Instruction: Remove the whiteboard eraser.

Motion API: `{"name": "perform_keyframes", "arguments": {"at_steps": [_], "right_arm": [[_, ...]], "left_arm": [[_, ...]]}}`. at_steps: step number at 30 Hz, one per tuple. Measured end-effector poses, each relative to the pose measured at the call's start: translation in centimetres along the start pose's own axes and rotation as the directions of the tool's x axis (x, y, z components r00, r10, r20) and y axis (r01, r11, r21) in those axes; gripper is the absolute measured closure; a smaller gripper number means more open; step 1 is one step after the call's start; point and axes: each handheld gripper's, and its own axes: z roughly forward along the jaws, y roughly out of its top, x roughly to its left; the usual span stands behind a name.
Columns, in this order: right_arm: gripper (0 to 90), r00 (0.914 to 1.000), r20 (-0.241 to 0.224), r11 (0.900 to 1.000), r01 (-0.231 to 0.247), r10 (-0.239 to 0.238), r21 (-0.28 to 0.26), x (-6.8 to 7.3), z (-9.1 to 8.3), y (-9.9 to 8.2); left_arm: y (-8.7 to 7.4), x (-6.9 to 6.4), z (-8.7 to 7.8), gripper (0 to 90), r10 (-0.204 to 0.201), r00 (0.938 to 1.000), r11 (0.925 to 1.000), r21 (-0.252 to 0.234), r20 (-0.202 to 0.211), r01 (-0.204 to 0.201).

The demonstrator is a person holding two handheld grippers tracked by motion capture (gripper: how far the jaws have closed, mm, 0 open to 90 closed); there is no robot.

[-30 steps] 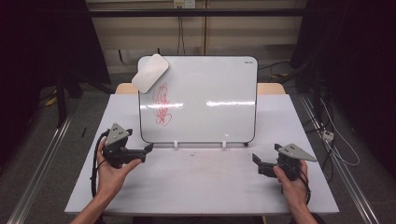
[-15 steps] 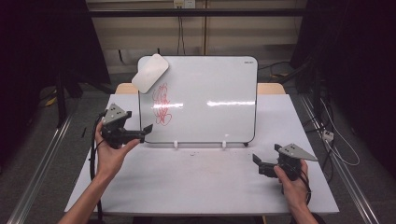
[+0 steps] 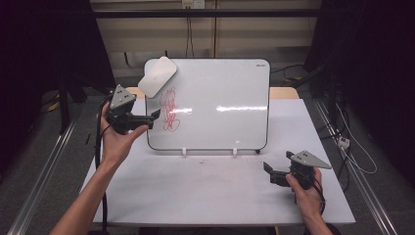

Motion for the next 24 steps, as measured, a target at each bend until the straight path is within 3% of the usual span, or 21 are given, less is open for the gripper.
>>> {"name": "perform_keyframes", "arguments": {"at_steps": [4,7,12,24], "right_arm": [[5.6,1.0000,-0.004,1.0000,-0.002,0.002,0.002,0.0,0.0,0.0],[5.6,1.0000,-0.004,1.0000,-0.002,0.002,0.002,0.0,-0.1,0.0],[5.6,0.9999,-0.011,1.0000,0.006,-0.006,0.004,0.1,0.0,0.0],[5.6,0.9999,-0.012,0.9999,0.005,-0.005,0.009,0.2,0.0,0.0]], "left_arm": [[1.1,0.5,0.9,9.4,0.035,0.9994,0.9994,0.009,0.000,-0.035],[1.9,0.9,1.4,10.1,0.035,0.9993,0.9993,0.015,-0.010,-0.035],[2.7,1.2,2.3,9.4,0.046,0.9973,0.9989,0.008,-0.058,-0.046],[4.2,2.8,3.6,10.6,0.034,0.9955,0.9994,-0.001,-0.088,-0.034]]}}
